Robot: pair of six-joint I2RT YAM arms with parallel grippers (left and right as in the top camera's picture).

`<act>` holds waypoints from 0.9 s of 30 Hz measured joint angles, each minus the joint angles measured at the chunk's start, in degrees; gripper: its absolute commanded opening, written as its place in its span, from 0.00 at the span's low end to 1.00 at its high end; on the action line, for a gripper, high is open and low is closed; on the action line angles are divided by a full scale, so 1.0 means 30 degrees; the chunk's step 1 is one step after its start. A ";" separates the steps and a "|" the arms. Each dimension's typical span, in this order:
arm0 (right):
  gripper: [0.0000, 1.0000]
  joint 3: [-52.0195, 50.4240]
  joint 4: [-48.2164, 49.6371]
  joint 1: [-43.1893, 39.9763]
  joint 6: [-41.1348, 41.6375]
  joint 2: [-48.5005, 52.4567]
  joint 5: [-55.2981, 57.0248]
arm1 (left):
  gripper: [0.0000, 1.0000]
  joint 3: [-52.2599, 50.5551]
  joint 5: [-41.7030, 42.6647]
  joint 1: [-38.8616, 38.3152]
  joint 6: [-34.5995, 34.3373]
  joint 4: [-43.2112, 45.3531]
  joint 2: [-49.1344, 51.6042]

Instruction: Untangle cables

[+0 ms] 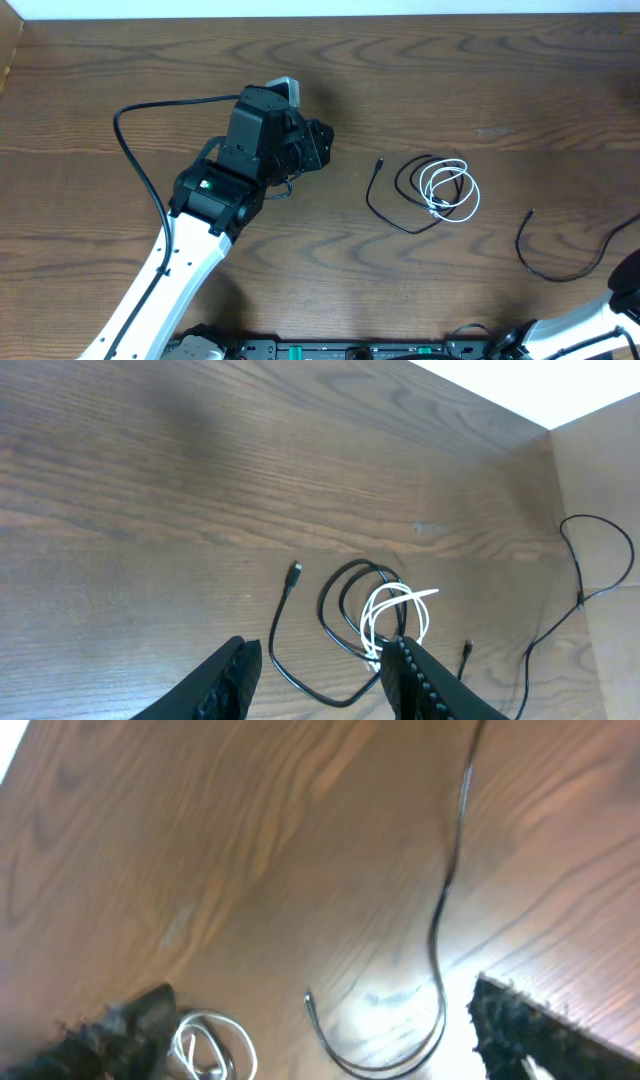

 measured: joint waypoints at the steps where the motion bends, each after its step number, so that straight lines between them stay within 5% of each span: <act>1: 0.83 -0.0007 -0.0408 0.0109 -0.0153 0.0000 -0.0197 | 0.45 0.0000 -0.0007 0.0000 0.0000 0.0000 0.0000; 9: 0.70 -0.1122 -0.3279 0.1384 -0.0750 -0.0007 -0.0532 | 0.45 0.0000 -0.0007 0.0000 0.0000 0.0000 0.0000; 17: 0.70 -0.4918 -0.2863 0.1647 -0.0503 -0.0393 0.0539 | 0.45 0.0000 0.0000 0.0000 0.0000 -0.0007 0.0000; 27: 0.71 -1.4047 0.1501 0.1654 0.0758 -0.8714 0.1923 | 0.45 0.0000 0.0000 0.0000 0.0000 -0.0022 0.0000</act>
